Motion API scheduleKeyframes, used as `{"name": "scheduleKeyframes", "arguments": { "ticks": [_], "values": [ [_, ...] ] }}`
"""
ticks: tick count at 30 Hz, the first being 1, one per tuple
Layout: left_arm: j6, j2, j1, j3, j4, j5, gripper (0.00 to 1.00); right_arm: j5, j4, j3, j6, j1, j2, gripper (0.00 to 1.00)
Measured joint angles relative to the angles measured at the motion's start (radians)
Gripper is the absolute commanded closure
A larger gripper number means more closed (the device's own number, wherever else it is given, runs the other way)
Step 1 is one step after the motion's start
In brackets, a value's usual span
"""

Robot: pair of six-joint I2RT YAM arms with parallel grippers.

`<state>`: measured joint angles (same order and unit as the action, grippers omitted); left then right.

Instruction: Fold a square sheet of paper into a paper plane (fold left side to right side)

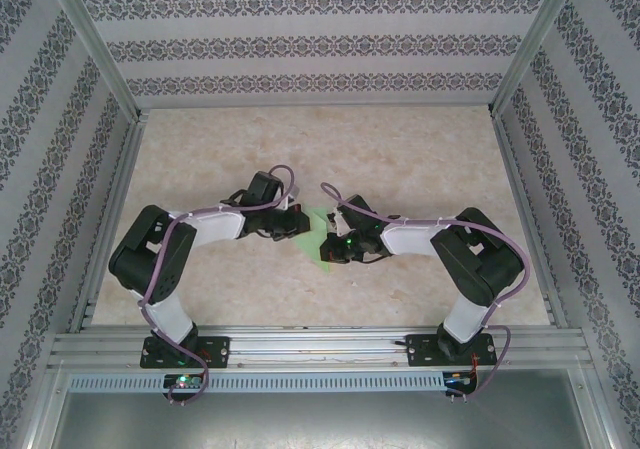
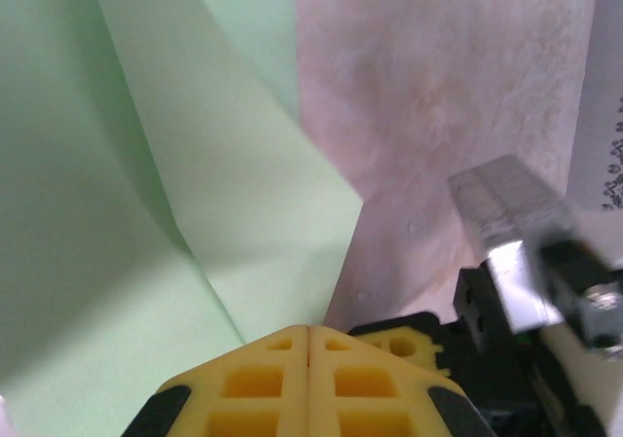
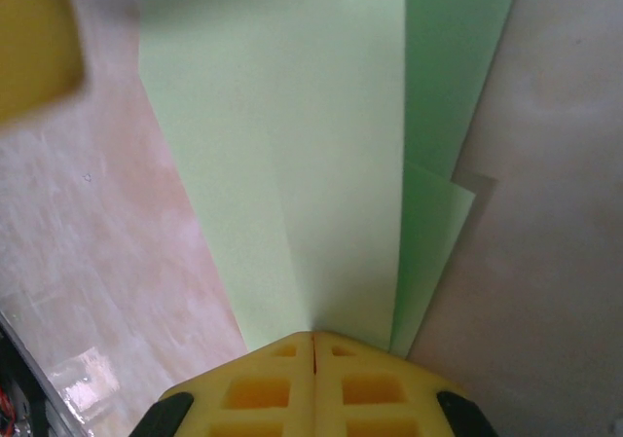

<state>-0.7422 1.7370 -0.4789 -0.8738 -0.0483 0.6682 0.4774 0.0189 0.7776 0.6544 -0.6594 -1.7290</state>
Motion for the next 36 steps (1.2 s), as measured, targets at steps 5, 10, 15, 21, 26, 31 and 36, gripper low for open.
{"name": "scheduleKeyframes", "arguments": {
  "ticks": [5, 10, 15, 21, 26, 31, 36],
  "values": [
    [-0.019, 0.030, -0.029, 0.012, -0.030, 0.019, 0.99, -0.010, 0.021, 0.009, -0.008, 0.000, 0.000, 1.00],
    [-0.026, 0.072, -0.037, 0.005, -0.052, 0.030, 0.99, -0.024, 0.033, 0.015, -0.012, -0.006, 0.000, 1.00],
    [-0.026, 0.112, -0.044, -0.021, -0.058, 0.035, 0.99, -0.033, 0.049, 0.024, -0.015, -0.011, 0.000, 1.00],
    [-0.018, 0.132, -0.045, -0.058, -0.057, 0.034, 0.99, -0.048, 0.075, 0.040, -0.027, -0.018, -0.005, 1.00],
    [0.003, 0.177, -0.045, -0.093, -0.047, 0.019, 1.00, -0.048, 0.083, 0.045, -0.031, -0.018, -0.006, 1.00],
    [0.005, 0.197, -0.043, -0.102, -0.046, 0.020, 1.00, -0.048, 0.086, 0.045, -0.033, -0.018, -0.007, 1.00],
    [0.005, 0.202, -0.035, -0.104, -0.047, 0.032, 1.00, -0.052, 0.095, 0.050, -0.034, -0.018, -0.008, 1.00]
  ]
}}
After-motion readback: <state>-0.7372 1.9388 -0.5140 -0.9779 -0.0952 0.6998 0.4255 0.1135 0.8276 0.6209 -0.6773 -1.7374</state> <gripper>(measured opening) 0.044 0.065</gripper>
